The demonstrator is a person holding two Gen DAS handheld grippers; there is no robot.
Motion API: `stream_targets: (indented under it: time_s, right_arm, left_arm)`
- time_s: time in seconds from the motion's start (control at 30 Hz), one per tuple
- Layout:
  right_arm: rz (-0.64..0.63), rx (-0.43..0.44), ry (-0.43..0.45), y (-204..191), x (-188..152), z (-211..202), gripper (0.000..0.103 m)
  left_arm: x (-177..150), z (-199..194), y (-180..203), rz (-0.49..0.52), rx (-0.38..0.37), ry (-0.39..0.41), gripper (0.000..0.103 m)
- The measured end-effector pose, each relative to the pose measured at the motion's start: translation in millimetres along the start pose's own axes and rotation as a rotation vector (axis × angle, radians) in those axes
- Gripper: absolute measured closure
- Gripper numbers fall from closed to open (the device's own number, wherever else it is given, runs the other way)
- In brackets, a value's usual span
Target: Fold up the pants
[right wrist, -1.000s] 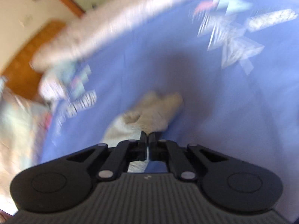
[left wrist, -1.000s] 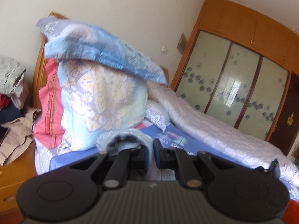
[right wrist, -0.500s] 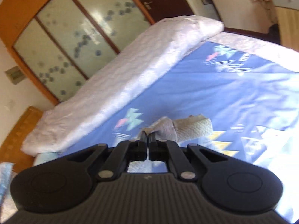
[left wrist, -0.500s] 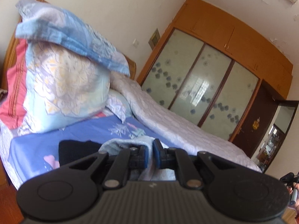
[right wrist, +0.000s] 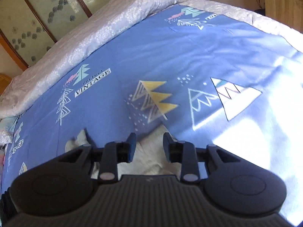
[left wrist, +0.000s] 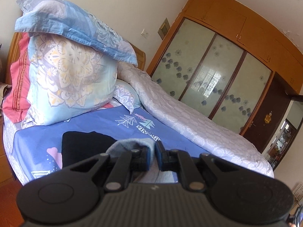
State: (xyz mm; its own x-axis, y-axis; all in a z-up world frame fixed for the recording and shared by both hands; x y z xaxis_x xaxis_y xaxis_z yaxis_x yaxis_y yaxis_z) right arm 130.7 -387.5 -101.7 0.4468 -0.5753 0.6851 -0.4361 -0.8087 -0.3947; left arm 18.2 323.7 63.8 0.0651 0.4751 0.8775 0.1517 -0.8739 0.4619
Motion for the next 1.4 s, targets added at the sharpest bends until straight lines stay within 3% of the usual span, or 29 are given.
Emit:
stream_targets:
  time_s: [0.1,0.23,0.3,0.4,0.47,0.53,0.57,0.6,0.63,0.77,0.93,1.07,1.2,1.27,1.3,1.33,1.37,1.4]
  right_arm:
    - [0.024,-0.026,-0.016,25,-15,-14,0.068]
    - [0.039,0.029,-0.072,7,-23,-8,0.066]
    - [0.106,0.087,-0.114,-13,-26,1,0.056]
    - [0.204,0.097,-0.163,-41,-33,28,0.039]
    - [0.243,0.082,-0.191,-55,-41,52,0.040]
    - [0.253,0.033,-0.230,-62,-55,76,0.056]
    - [0.234,-0.002,-0.231,-62,-59,82,0.091]
    - [0.208,-0.036,-0.216,-62,-60,84,0.098]
    - [0.213,-0.033,-0.201,-62,-57,80,0.098]
    - [0.255,0.025,-0.046,-48,-10,37,0.098]
    - [0.236,0.044,0.117,-20,76,-1,0.098]
    - [0.247,0.038,0.185,-21,134,17,0.098]
    - [0.225,0.036,0.259,-47,179,58,0.098]
    - [0.216,0.033,0.265,-58,188,82,0.091]
    - [0.220,0.018,0.250,-60,185,95,0.077]
    - [0.229,0.006,0.220,-60,177,107,0.062]
    - [0.238,-0.001,0.182,-58,164,114,0.044]
    - [0.233,0.009,0.154,-58,149,119,0.046]
  left_arm:
    - [-2,1,6,0.007,-0.012,-0.007,0.096]
    - [-1,-3,11,0.002,-0.016,-0.003,0.096]
    - [0,-7,14,0.006,-0.016,0.007,0.096]
    - [2,-12,15,0.009,-0.010,0.014,0.096]
    - [3,-14,16,0.012,-0.007,0.012,0.096]
    - [4,-15,18,0.023,-0.005,0.013,0.096]
    - [5,-15,20,0.030,-0.007,0.014,0.096]
    - [7,-14,22,0.036,-0.010,0.018,0.096]
    - [9,-11,23,0.041,-0.015,0.021,0.096]
    - [13,17,40,0.059,-0.068,0.010,0.096]
    - [-1,94,85,0.136,-0.158,-0.022,0.097]
    - [-22,187,120,0.124,-0.180,-0.091,0.097]
    - [-38,281,137,0.126,-0.098,-0.099,0.097]
    - [-52,320,137,0.168,-0.015,-0.092,0.090]
    - [-67,340,133,0.197,0.037,-0.134,0.084]
    - [-84,354,129,0.221,0.069,-0.192,0.071]
    - [-102,362,121,0.234,0.097,-0.260,0.073]
    - [-117,362,115,0.234,0.102,-0.310,0.074]
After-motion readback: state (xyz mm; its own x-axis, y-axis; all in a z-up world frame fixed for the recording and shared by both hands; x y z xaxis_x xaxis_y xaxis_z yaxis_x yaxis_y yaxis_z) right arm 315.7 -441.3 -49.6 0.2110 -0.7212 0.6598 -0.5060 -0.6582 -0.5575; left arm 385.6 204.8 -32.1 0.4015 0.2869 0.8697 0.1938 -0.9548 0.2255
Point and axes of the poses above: each gripper's, at about its wrist camera, not at the fingertips, and z roughly the way its jaws point, y to its right, x to its top, the point moved 9 cm from there along z, roughly the way its jaws point, and after that the axes turned 10 degrees about y, right-handed, at the moved point
